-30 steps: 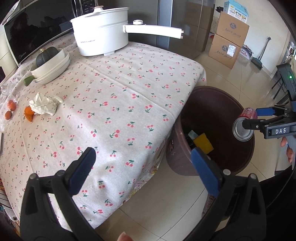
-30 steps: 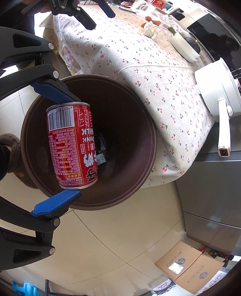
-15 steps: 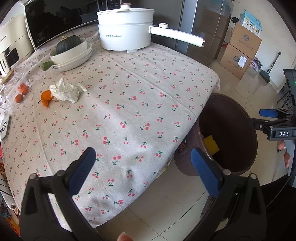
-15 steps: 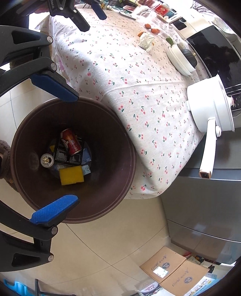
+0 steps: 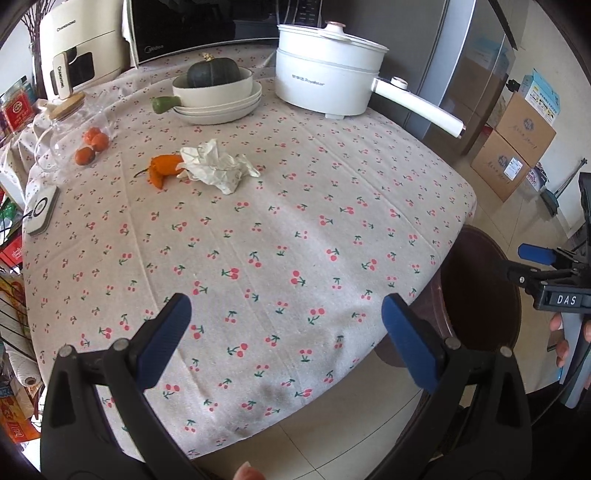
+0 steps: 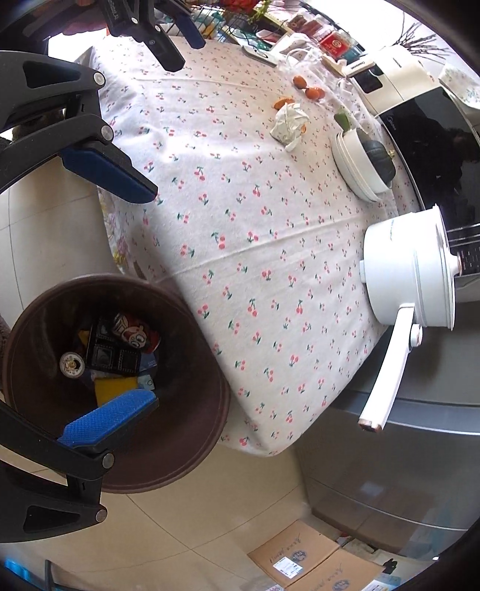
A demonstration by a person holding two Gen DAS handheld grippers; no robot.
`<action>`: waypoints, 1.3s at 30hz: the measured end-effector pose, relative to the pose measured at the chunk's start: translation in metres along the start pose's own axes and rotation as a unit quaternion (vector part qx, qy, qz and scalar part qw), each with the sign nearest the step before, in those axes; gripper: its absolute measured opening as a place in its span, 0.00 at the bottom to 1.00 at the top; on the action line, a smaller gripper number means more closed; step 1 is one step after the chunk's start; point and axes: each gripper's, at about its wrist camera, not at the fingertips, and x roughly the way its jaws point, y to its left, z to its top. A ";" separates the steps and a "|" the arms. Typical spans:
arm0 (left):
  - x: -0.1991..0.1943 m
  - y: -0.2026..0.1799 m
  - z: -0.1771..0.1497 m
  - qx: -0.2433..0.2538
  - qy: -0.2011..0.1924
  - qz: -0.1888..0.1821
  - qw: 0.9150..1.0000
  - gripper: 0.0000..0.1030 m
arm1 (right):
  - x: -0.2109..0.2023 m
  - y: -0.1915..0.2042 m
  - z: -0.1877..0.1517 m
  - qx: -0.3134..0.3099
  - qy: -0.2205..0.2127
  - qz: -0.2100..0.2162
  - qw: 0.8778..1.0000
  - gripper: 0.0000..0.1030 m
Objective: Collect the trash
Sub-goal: 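Grasp the orange peel with the left tool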
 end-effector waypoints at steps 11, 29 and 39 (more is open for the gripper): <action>0.006 0.080 0.010 -0.088 0.000 0.053 0.995 0.99 | 0.028 0.070 0.027 -0.056 0.008 0.016 0.998 0.99; 0.105 0.122 0.088 0.069 0.010 0.145 0.987 0.71 | 0.072 0.093 0.068 -0.063 0.020 0.019 0.998 0.99; 0.151 0.116 0.120 0.168 0.022 0.086 0.982 0.47 | 0.073 0.088 0.072 -0.067 0.021 0.020 0.997 0.99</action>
